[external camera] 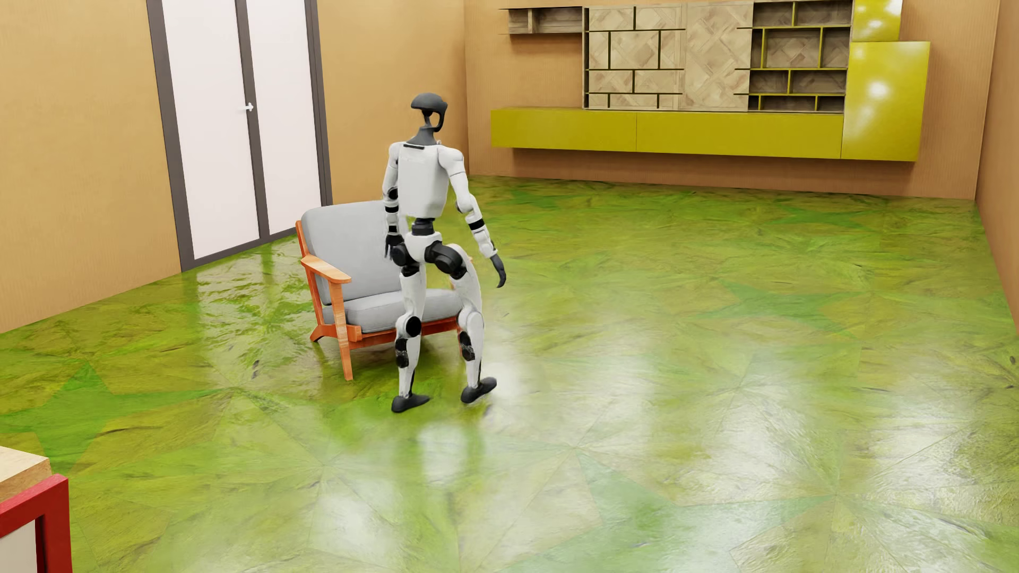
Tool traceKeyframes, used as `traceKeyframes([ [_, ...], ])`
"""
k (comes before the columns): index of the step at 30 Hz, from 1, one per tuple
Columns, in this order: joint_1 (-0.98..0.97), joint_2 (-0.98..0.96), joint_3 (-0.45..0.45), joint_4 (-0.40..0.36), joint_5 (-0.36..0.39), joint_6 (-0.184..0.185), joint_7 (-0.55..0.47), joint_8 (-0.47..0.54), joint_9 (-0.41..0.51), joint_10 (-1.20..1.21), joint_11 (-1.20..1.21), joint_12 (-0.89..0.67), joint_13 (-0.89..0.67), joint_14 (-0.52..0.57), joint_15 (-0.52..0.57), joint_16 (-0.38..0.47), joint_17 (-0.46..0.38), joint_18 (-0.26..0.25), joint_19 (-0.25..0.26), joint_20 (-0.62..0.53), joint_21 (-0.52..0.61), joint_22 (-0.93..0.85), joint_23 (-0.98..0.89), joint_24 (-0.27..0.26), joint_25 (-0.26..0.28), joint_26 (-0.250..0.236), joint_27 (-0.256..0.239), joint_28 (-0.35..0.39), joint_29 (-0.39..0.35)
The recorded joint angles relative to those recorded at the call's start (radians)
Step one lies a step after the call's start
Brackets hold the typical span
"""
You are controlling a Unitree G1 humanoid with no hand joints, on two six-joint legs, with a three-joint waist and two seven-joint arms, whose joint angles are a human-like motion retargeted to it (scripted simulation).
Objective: Sit down on the chair
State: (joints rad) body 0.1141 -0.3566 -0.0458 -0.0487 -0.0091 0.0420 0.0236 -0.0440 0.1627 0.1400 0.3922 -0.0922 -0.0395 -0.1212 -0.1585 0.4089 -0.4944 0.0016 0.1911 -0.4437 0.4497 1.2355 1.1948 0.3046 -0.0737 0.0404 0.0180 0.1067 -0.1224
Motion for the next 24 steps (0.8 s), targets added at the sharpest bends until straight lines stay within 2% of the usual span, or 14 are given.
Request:
traceKeyframes([
  [1, 0.038, 0.002, -0.001, -0.006, 0.007, 0.0, 0.007, -0.014, 0.007, -0.005, -0.05, -0.004, 0.002, -0.016, 0.011, -0.001, -0.005, 0.004, -0.007, -0.007, -0.01, -0.01, 0.005, 0.005, -0.001, -0.004, 0.005, -0.002, 0.005],
  [4, 0.132, 0.028, -0.004, -0.024, 0.0, 0.005, 0.031, -0.04, -0.012, 0.031, -0.023, 0.022, 0.028, -0.057, 0.11, -0.003, -0.016, 0.008, 0.082, -0.002, -0.041, -0.028, 0.01, 0.023, -0.001, -0.012, 0.011, -0.005, 0.009],
  [5, 0.125, 0.067, -0.004, -0.014, 0.007, 0.014, 0.047, -0.051, -0.031, 0.11, -0.047, 0.039, 0.044, -0.08, 0.125, -0.002, -0.021, 0.0, 0.039, 0.01, -0.068, -0.033, 0.004, 0.033, -0.013, -0.011, 0.015, -0.012, 0.023],
  [6, 0.082, 0.085, -0.003, 0.009, 0.025, 0.03, 0.054, -0.03, -0.042, 0.247, -0.037, 0.048, 0.049, -0.082, 0.13, -0.005, -0.02, -0.044, 0.017, 0.027, -0.068, -0.023, 0.005, 0.035, -0.013, -0.011, 0.011, -0.009, 0.015],
  [7, 0.012, 0.117, 0.005, 0.05, 0.04, 0.041, 0.044, -0.015, -0.051, 0.434, -0.042, 0.062, 0.054, -0.036, 0.134, -0.008, -0.015, -0.141, 0.009, 0.03, -0.056, -0.006, 0.012, 0.021, -0.01, -0.01, 0.015, 0.001, 0.005],
  [8, -0.059, 0.176, 0.021, 0.101, 0.05, 0.051, 0.055, -0.026, -0.049, 0.631, -0.076, 0.069, 0.067, 0.114, 0.139, -0.005, -0.015, -0.295, -0.029, 0.024, -0.058, 0.005, 0.002, 0.02, -0.02, -0.01, 0.019, -0.022, 0.018],
  [9, -0.137, 0.23, 0.038, 0.144, 0.052, 0.059, 0.064, -0.042, -0.029, 0.804, -0.097, 0.058, 0.062, 0.149, 0.141, -0.001, -0.02, -0.305, -0.069, 0.037, -0.065, 0.005, -0.014, 0.035, -0.035, -0.008, 0.018, -0.04, 0.029],
  [12, -0.352, 0.305, 0.08, 0.177, 0.01, 0.043, -0.02, -0.032, -0.021, 0.93, -0.121, 0.06, 0.034, 0.103, 0.128, -0.004, -0.015, -0.231, -0.068, 0.048, -0.038, 0.004, -0.024, 0.06, -0.037, 0.004, 0.011, -0.018, -0.014],
  [15, -0.434, 0.329, 0.109, 0.203, -0.063, 0.034, -0.068, -0.027, -0.012, 0.694, -0.103, 0.06, 0.006, 0.076, 0.101, -0.01, -0.017, -0.129, -0.028, 0.07, -0.004, 0.0, -0.054, 0.075, -0.027, 0.004, -0.017, -0.008, -0.031],
  [17, -0.415, 0.29, 0.108, 0.238, -0.111, 0.029, -0.107, -0.002, -0.025, 0.482, -0.033, 0.084, 0.011, 0.127, 0.082, -0.008, -0.005, -0.127, 0.016, 0.096, 0.036, -0.002, -0.072, 0.048, -0.018, -0.005, -0.029, 0.038, -0.05],
  [19, -0.376, 0.251, 0.104, 0.272, -0.155, 0.015, -0.169, 0.037, -0.031, 0.374, 0.018, 0.105, 0.008, 0.211, 0.08, 0.007, 0.014, -0.146, 0.033, 0.101, 0.043, -0.025, -0.08, 0.036, -0.04, 0.046, 0.0, 0.035, -0.072],
  [20, -0.36, 0.226, 0.097, 0.28, -0.172, 0.016, -0.166, 0.058, -0.038, 0.374, 0.024, 0.112, 0.012, 0.215, 0.101, 0.01, 0.017, -0.173, 0.049, 0.106, 0.047, -0.024, -0.088, 0.025, -0.039, 0.041, 0.0, 0.046, -0.073],
  [22, -0.313, 0.179, 0.082, 0.267, -0.204, 0.02, -0.124, 0.098, -0.038, 0.407, -0.005, 0.117, 0.006, 0.067, 0.183, 0.012, 0.018, -0.184, 0.081, 0.113, 0.037, -0.03, -0.098, 0.023, -0.045, 0.034, 0.003, 0.059, -0.075],
  [24, -0.255, 0.114, 0.068, 0.231, -0.235, 0.02, -0.09, 0.127, -0.026, 0.375, -0.066, 0.107, -0.016, -0.078, 0.324, 0.014, 0.012, -0.15, 0.113, 0.108, 0.032, -0.037, -0.108, -0.006, -0.029, 0.02, -0.002, 0.096, -0.095],
])
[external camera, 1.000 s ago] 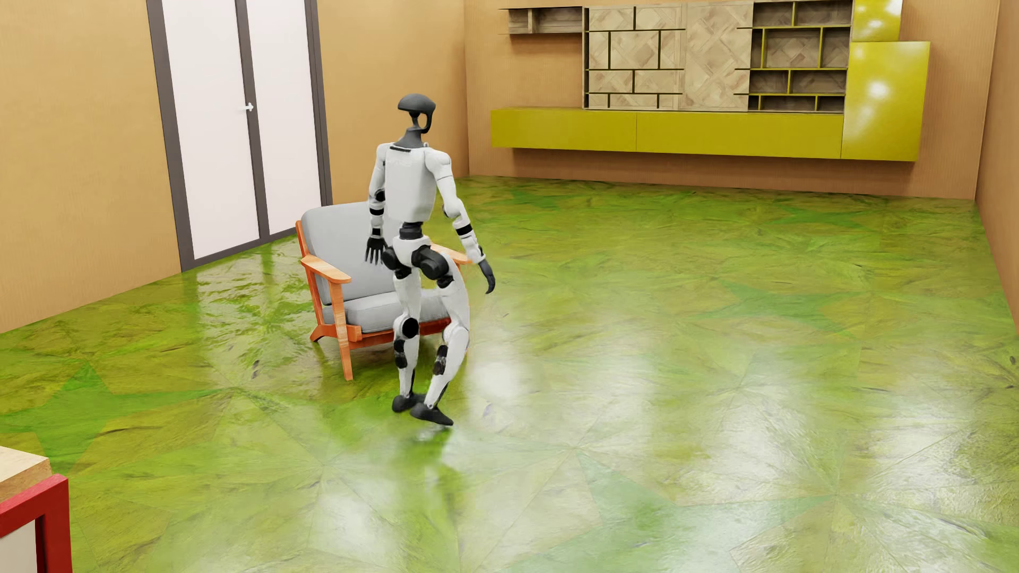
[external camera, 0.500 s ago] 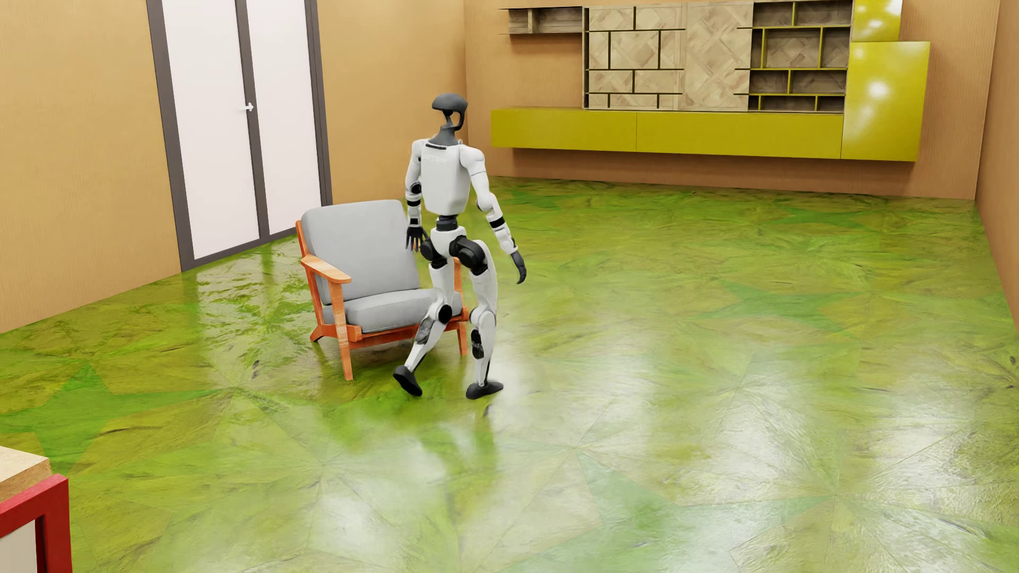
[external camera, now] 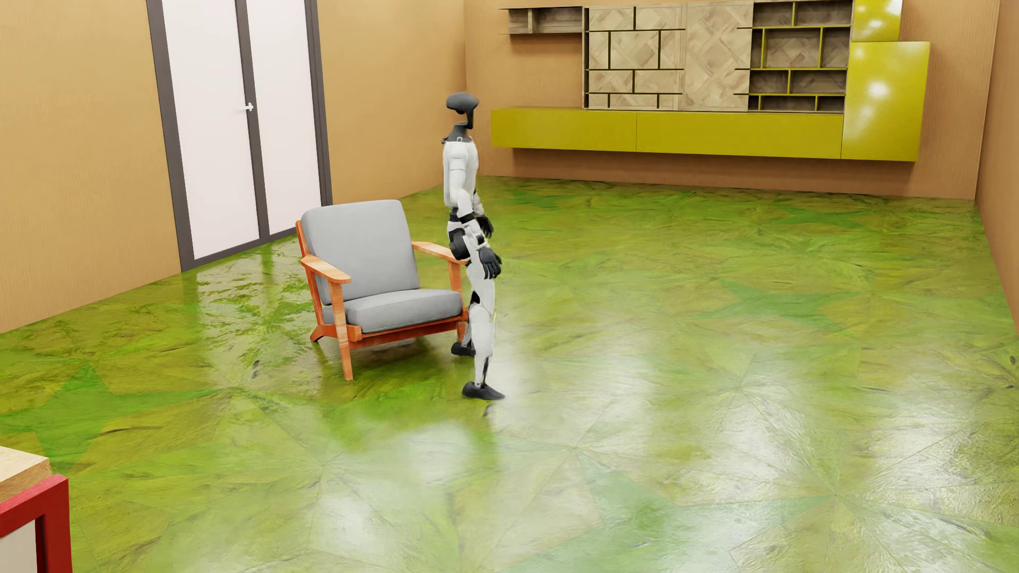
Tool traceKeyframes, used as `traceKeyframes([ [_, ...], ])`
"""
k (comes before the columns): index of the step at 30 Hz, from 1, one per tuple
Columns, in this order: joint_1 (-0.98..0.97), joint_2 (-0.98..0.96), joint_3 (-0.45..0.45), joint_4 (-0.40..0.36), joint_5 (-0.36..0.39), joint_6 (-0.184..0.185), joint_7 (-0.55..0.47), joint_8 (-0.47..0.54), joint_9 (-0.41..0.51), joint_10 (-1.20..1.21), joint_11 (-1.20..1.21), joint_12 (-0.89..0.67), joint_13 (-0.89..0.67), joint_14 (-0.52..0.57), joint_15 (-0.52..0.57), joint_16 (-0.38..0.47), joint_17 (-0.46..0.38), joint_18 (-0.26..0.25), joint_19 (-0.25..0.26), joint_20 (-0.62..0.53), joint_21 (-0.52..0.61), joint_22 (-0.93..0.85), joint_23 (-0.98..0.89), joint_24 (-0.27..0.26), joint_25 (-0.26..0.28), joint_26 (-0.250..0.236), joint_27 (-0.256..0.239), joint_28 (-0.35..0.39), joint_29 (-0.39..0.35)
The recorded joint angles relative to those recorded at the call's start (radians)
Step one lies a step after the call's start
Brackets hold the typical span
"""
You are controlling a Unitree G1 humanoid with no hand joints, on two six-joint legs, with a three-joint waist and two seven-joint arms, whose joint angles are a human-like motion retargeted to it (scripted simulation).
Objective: Sit down on the chair
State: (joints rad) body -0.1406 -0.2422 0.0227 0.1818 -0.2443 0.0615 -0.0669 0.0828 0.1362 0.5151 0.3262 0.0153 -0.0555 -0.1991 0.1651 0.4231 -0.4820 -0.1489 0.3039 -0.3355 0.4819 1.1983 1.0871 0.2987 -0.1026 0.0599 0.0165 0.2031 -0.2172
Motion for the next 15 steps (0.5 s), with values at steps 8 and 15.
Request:
traceKeyframes([
  [8, 0.038, -0.064, -0.029, -0.125, 0.155, 0.004, 0.108, -0.098, 0.095, -0.17, 0.242, -0.074, -0.105, 0.065, -0.321, -0.016, -0.007, 0.067, -0.119, -0.001, 0.121, 0.024, 0.015, 0.005, -0.029, -0.06, -0.032, 0.085, 0.004],
  [15, -0.068, 0.102, -0.004, -0.15, 0.218, -0.006, 0.12, -0.142, 0.1, -0.153, 0.111, -0.124, -0.162, 0.073, -0.333, -0.05, -0.025, 0.108, -0.161, -0.003, 0.139, 0.027, 0.026, 0.026, -0.045, -0.058, -0.023, 0.042, 0.024],
])
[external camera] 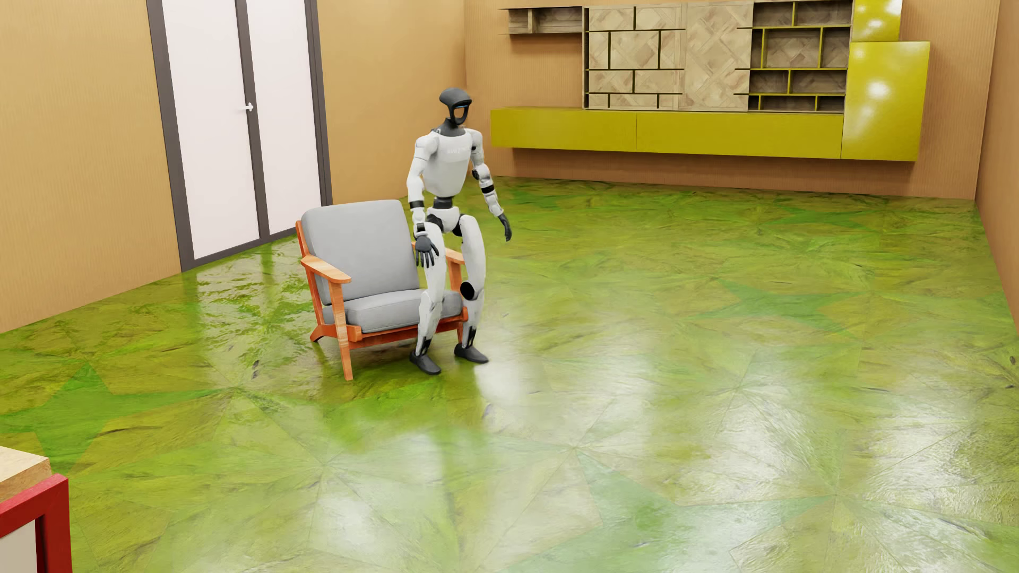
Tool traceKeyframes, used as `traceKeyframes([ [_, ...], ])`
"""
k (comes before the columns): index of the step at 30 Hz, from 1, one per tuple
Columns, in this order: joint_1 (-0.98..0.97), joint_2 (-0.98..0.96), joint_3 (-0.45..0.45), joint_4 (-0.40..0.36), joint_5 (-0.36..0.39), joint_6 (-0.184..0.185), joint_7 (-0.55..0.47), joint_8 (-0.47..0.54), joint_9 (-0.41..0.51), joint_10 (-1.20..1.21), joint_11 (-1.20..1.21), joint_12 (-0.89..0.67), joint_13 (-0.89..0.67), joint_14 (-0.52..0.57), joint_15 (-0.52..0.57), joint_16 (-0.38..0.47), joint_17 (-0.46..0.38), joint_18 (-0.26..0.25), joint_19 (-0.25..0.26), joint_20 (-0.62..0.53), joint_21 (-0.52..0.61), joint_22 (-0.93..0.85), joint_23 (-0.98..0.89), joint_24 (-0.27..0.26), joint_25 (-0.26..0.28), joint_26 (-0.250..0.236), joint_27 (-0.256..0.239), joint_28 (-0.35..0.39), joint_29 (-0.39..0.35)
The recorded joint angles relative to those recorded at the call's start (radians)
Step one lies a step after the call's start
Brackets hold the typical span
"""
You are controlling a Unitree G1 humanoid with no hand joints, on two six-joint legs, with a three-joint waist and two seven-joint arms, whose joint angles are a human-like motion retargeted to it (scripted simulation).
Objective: Sit down on the chair
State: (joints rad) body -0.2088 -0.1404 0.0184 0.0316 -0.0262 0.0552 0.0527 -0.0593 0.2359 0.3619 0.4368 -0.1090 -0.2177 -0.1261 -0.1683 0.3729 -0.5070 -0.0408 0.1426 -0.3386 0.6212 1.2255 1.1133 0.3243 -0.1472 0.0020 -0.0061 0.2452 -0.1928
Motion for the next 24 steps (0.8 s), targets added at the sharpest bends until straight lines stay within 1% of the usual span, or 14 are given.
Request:
traceKeyframes([
  [1, -0.01, 0.01, 0.004, 0.0, 0.002, -0.01, 0.0, 0.001, 0.005, 0.011, -0.026, -0.001, -0.007, -0.003, 0.002, 0.005, 0.006, -0.001, 0.005, -0.005, 0.006, -0.009, -0.002, -0.005, 0.002, -0.008, -0.001, 0.013, -0.009],
  [3, -0.009, 0.037, 0.006, 0.002, 0.001, -0.031, 0.013, -0.003, 0.018, 0.021, -0.084, -0.001, -0.017, -0.002, 0.002, 0.014, 0.018, -0.005, -0.016, -0.009, 0.007, -0.02, -0.001, -0.003, -0.001, -0.019, 0.001, 0.027, -0.011],
  [5, -0.037, 0.023, 0.008, 0.014, 0.012, -0.026, 0.011, 0.008, 0.027, 0.078, -0.074, -0.009, -0.021, -0.005, 0.031, 0.015, 0.017, -0.002, -0.002, -0.003, 0.012, -0.024, -0.012, -0.008, -0.008, -0.008, 0.012, 0.017, -0.002],
  [6, -0.066, 0.021, 0.009, 0.03, 0.023, -0.02, 0.005, 0.004, 0.034, 0.132, -0.076, -0.012, -0.024, -0.015, 0.035, 0.02, 0.013, -0.003, -0.009, -0.002, 0.013, -0.037, -0.024, -0.002, -0.024, -0.007, 0.011, 0.009, 0.007],
  [8, -0.147, -0.027, 0.006, 0.047, 0.033, -0.017, -0.034, 0.013, 0.061, 0.254, 0.001, -0.036, -0.047, -0.034, 0.002, 0.027, 0.005, -0.016, -0.014, -0.001, 0.011, -0.064, -0.039, 0.025, -0.042, -0.001, 0.007, -0.002, 0.003],
  [11, -0.229, -0.129, 0.012, 0.027, 0.03, -0.027, -0.11, 0.033, 0.097, 0.41, 0.144, -0.081, -0.081, -0.066, -0.042, 0.031, -0.002, -0.02, -0.002, -0.032, 0.02, -0.075, -0.042, 0.039, -0.025, 0.015, 0.018, -0.025, -0.008],
  [13, -0.271, -0.208, 0.009, 0.022, 0.021, -0.018, -0.116, 0.047, 0.118, 0.472, 0.226, -0.117, -0.121, -0.052, -0.059, 0.024, -0.016, -0.045, 0.013, -0.037, 0.042, -0.083, -0.052, 0.048, -0.027, 0.015, 0.016, -0.025, -0.015],
  [14, -0.286, -0.249, 0.003, 0.019, 0.017, -0.013, -0.113, 0.049, 0.134, 0.491, 0.277, -0.136, -0.144, -0.058, -0.072, 0.022, -0.018, -0.046, 0.017, -0.039, 0.05, -0.09, -0.058, 0.052, -0.027, 0.017, 0.017, -0.029, -0.01],
  [16, -0.313, -0.338, -0.013, 0.017, 0.023, -0.006, -0.105, 0.069, 0.16, 0.496, 0.386, -0.178, -0.198, -0.122, -0.104, 0.026, -0.012, 0.005, -0.008, -0.038, 0.064, -0.107, -0.063, 0.067, -0.03, 0.01, 0.0, -0.02, -0.025],
  [17, -0.365, -0.393, -0.016, 0.009, 0.023, -0.007, -0.117, 0.083, 0.176, 0.557, 0.455, -0.205, -0.222, -0.135, -0.125, 0.028, -0.011, 0.013, -0.011, -0.045, 0.063, -0.115, -0.073, 0.077, -0.032, 0.014, 0.002, -0.029, -0.024],
  [18, -0.414, -0.431, -0.017, 0.008, 0.023, -0.001, -0.124, 0.089, 0.2, 0.622, 0.508, -0.24, -0.249, -0.152, -0.142, 0.026, -0.013, 0.005, -0.015, -0.05, 0.075, -0.117, -0.081, 0.095, -0.031, 0.006, -0.008, -0.039, -0.033],
  [19, -0.481, -0.501, -0.011, 0.017, 0.027, -0.016, -0.147, 0.104, 0.174, 0.684, 0.572, -0.238, -0.249, -0.172, -0.175, 0.036, 0.005, 0.041, -0.029, -0.068, 0.023, -0.142, -0.079, 0.02, -0.029, 0.048, 0.011, -0.015, -0.009],
  [22, -0.611, -0.632, -0.013, 0.021, 0.023, -0.022, -0.164, 0.117, 0.203, 0.827, 0.713, -0.307, -0.314, -0.221, -0.215, 0.045, 0.033, 0.048, -0.021, -0.082, 0.036, -0.161, -0.072, 0.021, -0.011, 0.056, 0.011, -0.01, -0.023],
  [24, -0.682, -0.698, -0.013, 0.027, 0.019, -0.02, -0.174, 0.123, 0.224, 0.903, 0.779, -0.349, -0.351, -0.239, -0.223, 0.048, 0.04, 0.046, -0.014, -0.103, 0.045, -0.168, -0.074, 0.026, -0.021, 0.056, 0.012, -0.009, -0.016],
])
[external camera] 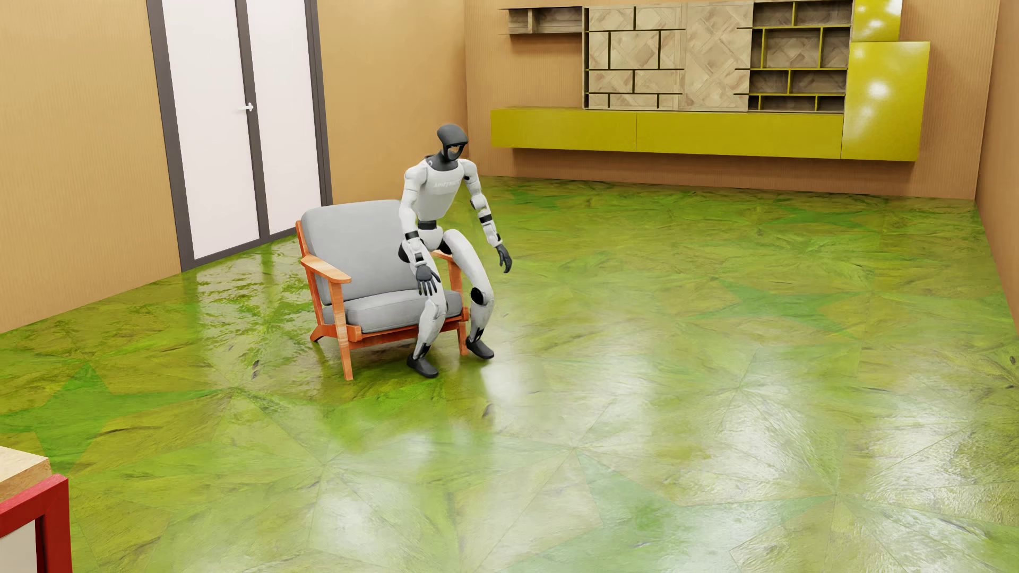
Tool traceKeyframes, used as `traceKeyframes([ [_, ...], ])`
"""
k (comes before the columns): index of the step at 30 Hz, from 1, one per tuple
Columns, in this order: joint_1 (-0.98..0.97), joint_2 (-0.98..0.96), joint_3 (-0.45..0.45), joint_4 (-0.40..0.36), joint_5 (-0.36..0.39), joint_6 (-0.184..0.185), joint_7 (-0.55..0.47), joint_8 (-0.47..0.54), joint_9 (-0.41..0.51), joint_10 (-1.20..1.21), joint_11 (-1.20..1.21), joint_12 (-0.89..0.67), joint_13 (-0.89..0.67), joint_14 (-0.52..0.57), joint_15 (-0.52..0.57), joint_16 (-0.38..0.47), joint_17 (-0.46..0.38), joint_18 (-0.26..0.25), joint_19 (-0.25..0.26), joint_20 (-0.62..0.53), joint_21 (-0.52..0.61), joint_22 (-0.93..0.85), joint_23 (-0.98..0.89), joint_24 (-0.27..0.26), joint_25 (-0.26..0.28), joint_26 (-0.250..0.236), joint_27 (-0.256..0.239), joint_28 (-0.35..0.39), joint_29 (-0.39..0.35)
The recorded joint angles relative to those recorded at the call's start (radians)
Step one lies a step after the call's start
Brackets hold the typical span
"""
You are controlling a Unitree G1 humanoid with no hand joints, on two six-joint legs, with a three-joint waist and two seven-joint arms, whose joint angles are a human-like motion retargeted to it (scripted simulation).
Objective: Sit down on the chair
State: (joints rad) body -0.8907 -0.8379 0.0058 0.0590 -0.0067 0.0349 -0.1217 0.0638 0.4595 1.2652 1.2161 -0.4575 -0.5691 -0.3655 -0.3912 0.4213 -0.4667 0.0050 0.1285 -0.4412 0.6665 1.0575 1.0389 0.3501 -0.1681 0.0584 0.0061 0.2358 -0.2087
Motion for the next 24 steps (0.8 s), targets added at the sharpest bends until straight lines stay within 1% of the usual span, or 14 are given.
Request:
traceKeyframes([
  [2, -0.072, -0.067, -0.003, 0.007, 0.0, -0.001, -0.013, 0.006, 0.017, 0.069, 0.061, -0.041, -0.037, -0.011, -0.008, 0.007, 0.008, -0.009, 0.012, -0.018, 0.008, -0.008, -0.013, 0.0, -0.002, 0.005, 0.0, 0.002, -0.003],
  [8, -0.231, -0.231, -0.007, 0.003, 0.012, -0.013, -0.045, 0.038, 0.08, 0.237, 0.223, -0.164, -0.137, -0.047, -0.033, 0.011, 0.015, -0.011, 0.013, -0.069, 0.054, -0.003, -0.048, -0.015, -0.002, 0.013, -0.003, 0.015, -0.019],
  [11, -0.304, -0.301, -0.008, -0.003, 0.007, -0.01, -0.065, 0.047, 0.104, 0.321, 0.309, -0.217, -0.177, -0.059, -0.059, 0.009, 0.01, -0.008, 0.018, -0.092, 0.06, -0.002, -0.068, -0.013, -0.013, 0.021, 0.001, 0.004, -0.007],
  [12, -0.33, -0.325, -0.006, -0.008, 0.012, -0.009, -0.072, 0.05, 0.115, 0.347, 0.333, -0.241, -0.195, -0.057, -0.061, 0.009, 0.011, 0.001, 0.018, -0.103, 0.064, 0.003, -0.068, -0.01, -0.013, 0.025, 0.001, 0.0, -0.007],
  [15, -0.393, -0.385, -0.005, -0.025, 0.022, -0.003, -0.093, 0.058, 0.154, 0.408, 0.39, -0.31, -0.253, -0.052, -0.058, 0.005, 0.016, 0.017, 0.026, -0.127, 0.095, 0.014, -0.067, -0.032, -0.006, 0.027, 0.0, 0.02, -0.022],
  [17, -0.418, -0.413, -0.008, -0.02, 0.019, 0.0, -0.096, 0.063, 0.171, 0.437, 0.42, -0.334, -0.276, -0.042, -0.049, 0.0, 0.025, 0.009, 0.032, -0.129, 0.115, 0.016, -0.071, -0.034, -0.008, 0.028, 0.002, 0.023, -0.028],
  [19, -0.421, -0.419, -0.007, -0.022, 0.014, 0.005, -0.094, 0.066, 0.182, 0.467, 0.449, -0.331, -0.27, -0.028, -0.029, -0.01, 0.029, 0.01, 0.04, -0.132, 0.119, 0.014, -0.085, -0.035, -0.01, 0.026, 0.0, 0.025, -0.034],
  [21, -0.414, -0.416, -0.004, -0.02, 0.008, 0.006, -0.093, 0.065, 0.18, 0.495, 0.474, -0.314, -0.241, -0.016, -0.005, -0.018, 0.04, 0.013, 0.048, -0.12, 0.104, 0.012, -0.095, -0.02, -0.018, 0.033, 0.004, 0.006, -0.03],
  [24, -0.396, -0.401, -0.006, -0.024, 0.001, 0.008, -0.09, 0.065, 0.17, 0.516, 0.495, -0.273, -0.183, 0.001, 0.033, -0.033, 0.047, 0.02, 0.05, -0.111, 0.09, 0.004, -0.094, -0.019, -0.021, 0.036, 0.012, -0.009, -0.021],
])
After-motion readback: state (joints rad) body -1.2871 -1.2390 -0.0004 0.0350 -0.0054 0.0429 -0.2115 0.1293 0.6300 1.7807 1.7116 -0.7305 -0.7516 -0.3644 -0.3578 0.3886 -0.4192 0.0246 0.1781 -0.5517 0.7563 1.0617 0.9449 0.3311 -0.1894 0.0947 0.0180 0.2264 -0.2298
